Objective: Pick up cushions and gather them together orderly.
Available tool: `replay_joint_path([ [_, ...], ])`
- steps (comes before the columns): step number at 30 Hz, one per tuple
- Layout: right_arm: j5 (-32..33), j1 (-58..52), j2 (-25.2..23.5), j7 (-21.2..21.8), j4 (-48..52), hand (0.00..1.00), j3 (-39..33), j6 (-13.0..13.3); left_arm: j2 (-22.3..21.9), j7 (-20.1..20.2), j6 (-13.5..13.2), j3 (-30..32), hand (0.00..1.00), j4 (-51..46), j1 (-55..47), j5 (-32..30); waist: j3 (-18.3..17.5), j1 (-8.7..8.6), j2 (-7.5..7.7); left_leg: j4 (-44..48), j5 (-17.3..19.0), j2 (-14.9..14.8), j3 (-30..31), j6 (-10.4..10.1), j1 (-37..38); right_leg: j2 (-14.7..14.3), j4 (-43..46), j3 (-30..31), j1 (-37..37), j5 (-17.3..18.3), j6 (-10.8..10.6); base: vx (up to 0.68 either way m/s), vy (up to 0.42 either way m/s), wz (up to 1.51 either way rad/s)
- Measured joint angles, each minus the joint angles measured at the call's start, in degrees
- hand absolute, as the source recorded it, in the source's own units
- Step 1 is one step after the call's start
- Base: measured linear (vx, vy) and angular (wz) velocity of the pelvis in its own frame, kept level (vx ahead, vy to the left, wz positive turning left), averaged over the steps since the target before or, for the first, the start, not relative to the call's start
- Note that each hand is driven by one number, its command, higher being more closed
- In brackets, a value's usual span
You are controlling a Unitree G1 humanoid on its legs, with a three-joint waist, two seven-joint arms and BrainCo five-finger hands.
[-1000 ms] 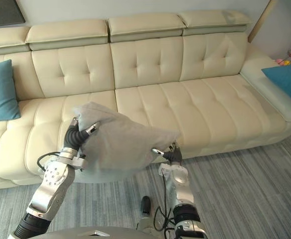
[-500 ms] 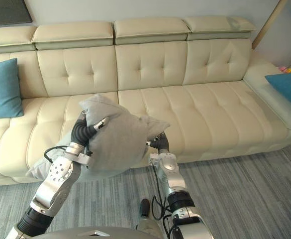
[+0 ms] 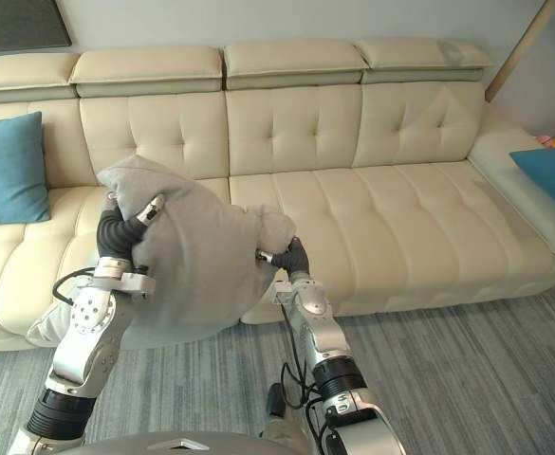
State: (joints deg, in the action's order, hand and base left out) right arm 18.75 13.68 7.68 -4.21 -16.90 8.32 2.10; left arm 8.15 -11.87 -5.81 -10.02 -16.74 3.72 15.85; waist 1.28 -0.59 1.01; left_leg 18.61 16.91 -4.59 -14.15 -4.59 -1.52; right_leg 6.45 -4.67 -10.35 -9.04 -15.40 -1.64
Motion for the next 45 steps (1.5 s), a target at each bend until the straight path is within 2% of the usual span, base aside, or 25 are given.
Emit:
replay_joint_path([
  [7,1.30,-2.95,-1.97,0.50,4.73,1.00,-0.69,0.32,-2.11,-0.15,-0.48,3.33,1.00,-0.03,-3.25,-0.42,0.03,0.09,0.07,-0.91,-0.10,-0.04,-0.48,-0.10,0.72,-0.28,0.00,0.43,0.06,-0.13,-0.19,0.00,0.010,-0.03],
  [13,1.22,-4.77,-4.24,1.21,5.02,1.00,-2.01,0.38,-3.03,-0.15,-0.48,5.04,1.00,1.92,-5.18,-1.46,0.06,0.14,0.13,-1.95,-0.23,0.02,-1.58,-0.10,1.79,-0.53,0.01,1.48,0.04,-0.18,-0.26,0.00,0.019,-0.09],
  [19,0.97,-9.79,-5.39,1.32,12.13,1.00,-4.05,0.53,-4.32,-0.05,-0.56,6.53,1.00,4.48,-7.88,-1.51,0.15,0.18,0.28,-2.84,-0.36,0.17,-2.21,-0.07,2.51,-0.64,0.00,2.16,0.02,-0.17,-0.26,-0.01,0.015,-0.05],
  [27,-3.22,-16.47,-7.72,1.32,20.79,1.00,-5.07,2.66,-6.90,0.34,-0.56,7.40,1.00,6.94,-13.44,-1.49,0.36,0.07,0.59,-3.73,-0.40,0.25,-3.51,-0.13,3.47,-0.94,0.00,3.47,-0.21,-0.09,-0.35,-0.01,0.012,-0.08],
  [34,-3.29,-22.89,-9.33,1.82,21.12,1.00,-4.99,3.33,-7.97,1.34,-0.70,7.13,1.00,11.33,-17.33,-1.50,0.92,0.49,0.82,-3.83,-0.38,0.23,-3.49,-0.13,3.49,-0.94,-0.01,3.45,-0.21,0.33,-0.37,0.00,0.000,0.00],
  [45,-2.82,-24.67,-9.29,2.38,20.81,1.00,-5.00,3.33,-8.28,1.94,-0.72,7.12,1.00,13.49,-18.49,-3.69,2.15,0.76,0.68,-3.74,-0.24,-0.01,-3.14,-0.06,2.47,-1.05,0.00,3.27,-0.99,1.00,-0.72,0.00,0.000,0.00],
])
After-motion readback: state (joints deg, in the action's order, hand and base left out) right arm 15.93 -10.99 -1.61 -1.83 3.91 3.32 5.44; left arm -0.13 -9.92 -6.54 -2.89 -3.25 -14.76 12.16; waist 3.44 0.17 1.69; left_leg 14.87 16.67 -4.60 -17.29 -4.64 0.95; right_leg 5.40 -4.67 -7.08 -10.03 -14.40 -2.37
